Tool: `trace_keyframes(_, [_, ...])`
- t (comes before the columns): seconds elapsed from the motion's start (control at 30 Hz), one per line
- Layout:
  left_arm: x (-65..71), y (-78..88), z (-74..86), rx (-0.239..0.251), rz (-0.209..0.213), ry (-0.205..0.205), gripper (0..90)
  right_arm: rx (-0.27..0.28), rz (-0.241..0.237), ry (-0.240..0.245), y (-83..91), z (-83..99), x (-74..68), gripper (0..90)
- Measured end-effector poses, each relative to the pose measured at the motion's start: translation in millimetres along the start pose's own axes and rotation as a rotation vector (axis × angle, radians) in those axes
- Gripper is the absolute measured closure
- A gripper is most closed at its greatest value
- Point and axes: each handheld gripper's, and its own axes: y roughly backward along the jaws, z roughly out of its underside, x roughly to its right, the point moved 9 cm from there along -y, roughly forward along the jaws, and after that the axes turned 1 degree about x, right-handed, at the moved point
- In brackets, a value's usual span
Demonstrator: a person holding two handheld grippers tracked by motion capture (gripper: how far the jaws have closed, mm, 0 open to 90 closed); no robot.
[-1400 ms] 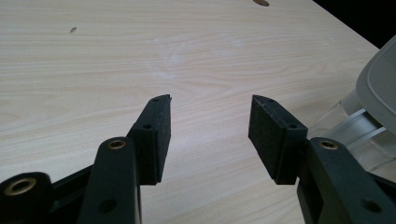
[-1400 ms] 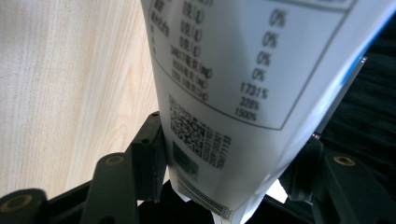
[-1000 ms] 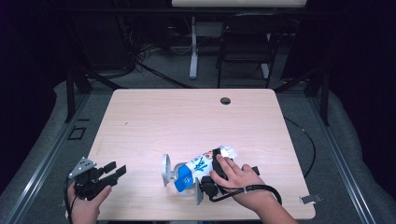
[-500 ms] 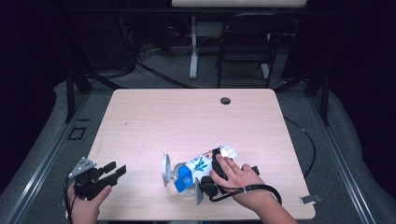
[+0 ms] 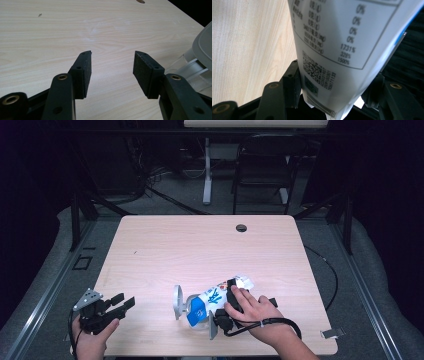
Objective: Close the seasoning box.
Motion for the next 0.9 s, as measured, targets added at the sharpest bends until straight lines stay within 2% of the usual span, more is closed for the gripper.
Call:
trace_keyframes(0.67, [-1.2,0.3,-0.1,0.003,-0.002,0.008,49.6,0.003,0.002,0.009,0.1,-0.6,0.6,44.5])
trace_keyframes(0.7, [-1.2,0.3,-0.1,0.003,-0.002,0.007,49.6,-0.013,0.006,0.025,1.5,0.2,2.0,44.6])
trace_keyframes(0.9, [-2.0,0.2,0.0,0.005,-0.003,0.009,49.6,-0.014,0.006,0.028,1.8,0.2,2.4,44.7])
